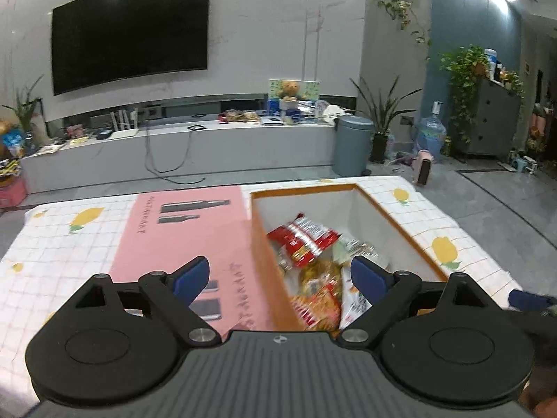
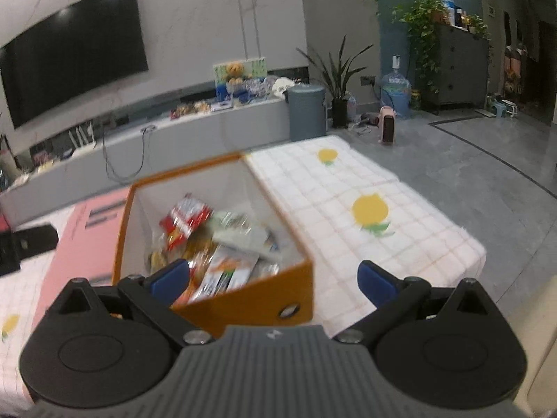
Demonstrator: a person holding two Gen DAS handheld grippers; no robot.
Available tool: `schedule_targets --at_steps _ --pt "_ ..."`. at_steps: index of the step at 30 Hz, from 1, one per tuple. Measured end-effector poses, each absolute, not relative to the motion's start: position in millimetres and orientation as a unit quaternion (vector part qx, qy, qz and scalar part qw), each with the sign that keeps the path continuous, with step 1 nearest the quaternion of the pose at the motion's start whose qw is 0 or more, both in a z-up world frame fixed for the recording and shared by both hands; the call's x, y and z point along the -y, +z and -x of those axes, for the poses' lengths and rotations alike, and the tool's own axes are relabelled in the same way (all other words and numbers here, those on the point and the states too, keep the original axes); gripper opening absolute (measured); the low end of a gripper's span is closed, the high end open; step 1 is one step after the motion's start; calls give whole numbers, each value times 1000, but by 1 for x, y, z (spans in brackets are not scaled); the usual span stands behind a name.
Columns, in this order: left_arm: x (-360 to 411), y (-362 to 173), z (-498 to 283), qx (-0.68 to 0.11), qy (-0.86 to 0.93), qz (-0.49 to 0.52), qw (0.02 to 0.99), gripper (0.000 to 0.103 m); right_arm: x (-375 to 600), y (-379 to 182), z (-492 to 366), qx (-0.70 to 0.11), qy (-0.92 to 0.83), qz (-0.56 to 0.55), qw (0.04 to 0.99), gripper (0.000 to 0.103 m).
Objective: Organize snacks
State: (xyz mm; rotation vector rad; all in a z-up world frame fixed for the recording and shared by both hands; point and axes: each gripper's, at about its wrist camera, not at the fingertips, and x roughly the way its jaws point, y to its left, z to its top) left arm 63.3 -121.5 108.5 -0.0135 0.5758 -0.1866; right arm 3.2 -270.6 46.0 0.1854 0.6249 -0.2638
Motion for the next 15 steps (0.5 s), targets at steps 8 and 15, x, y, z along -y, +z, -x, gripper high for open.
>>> schedule_targets --at_steps 8,15 --pt "110 83 -54 -308 -103 11 946 103 234 31 0 -324 -104 -80 937 100" --pt "100 72 -49 -316 -98 11 944 103 219 22 -2 -335 -111 -67 933 99"
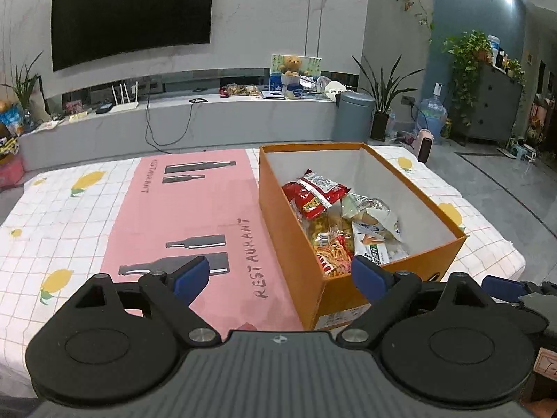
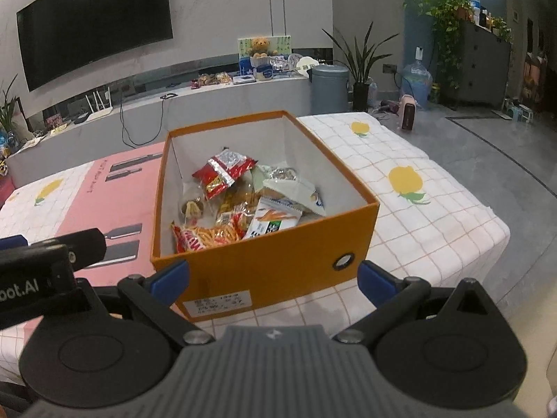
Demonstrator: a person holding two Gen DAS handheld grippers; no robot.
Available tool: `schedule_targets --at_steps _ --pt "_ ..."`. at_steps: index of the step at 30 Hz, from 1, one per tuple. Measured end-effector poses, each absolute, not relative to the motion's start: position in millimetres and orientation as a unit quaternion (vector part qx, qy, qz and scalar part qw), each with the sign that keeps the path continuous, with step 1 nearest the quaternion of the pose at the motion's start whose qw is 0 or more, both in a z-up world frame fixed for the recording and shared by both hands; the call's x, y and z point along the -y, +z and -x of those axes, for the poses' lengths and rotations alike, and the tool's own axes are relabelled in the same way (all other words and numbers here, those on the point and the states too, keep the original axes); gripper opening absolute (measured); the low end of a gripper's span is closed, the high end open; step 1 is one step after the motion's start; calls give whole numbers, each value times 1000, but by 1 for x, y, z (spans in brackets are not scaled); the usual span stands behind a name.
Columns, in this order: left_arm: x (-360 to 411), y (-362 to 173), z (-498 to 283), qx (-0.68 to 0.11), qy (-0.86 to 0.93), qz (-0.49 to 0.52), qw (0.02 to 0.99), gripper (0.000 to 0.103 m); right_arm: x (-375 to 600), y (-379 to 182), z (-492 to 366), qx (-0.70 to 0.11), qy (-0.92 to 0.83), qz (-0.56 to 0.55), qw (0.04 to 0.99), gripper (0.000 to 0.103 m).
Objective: Organize snacks
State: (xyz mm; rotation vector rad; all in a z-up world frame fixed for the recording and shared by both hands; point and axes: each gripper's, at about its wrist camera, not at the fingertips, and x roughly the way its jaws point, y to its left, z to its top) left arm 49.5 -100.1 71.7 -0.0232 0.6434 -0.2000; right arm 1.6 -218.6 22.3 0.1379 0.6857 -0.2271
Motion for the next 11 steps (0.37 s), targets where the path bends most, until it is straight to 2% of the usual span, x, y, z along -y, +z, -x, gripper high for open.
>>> schedule_targets --at_steps 11 --pt "104 68 -44 -315 -102 8 944 103 220 18 0 -338 -114 -62 932 99"
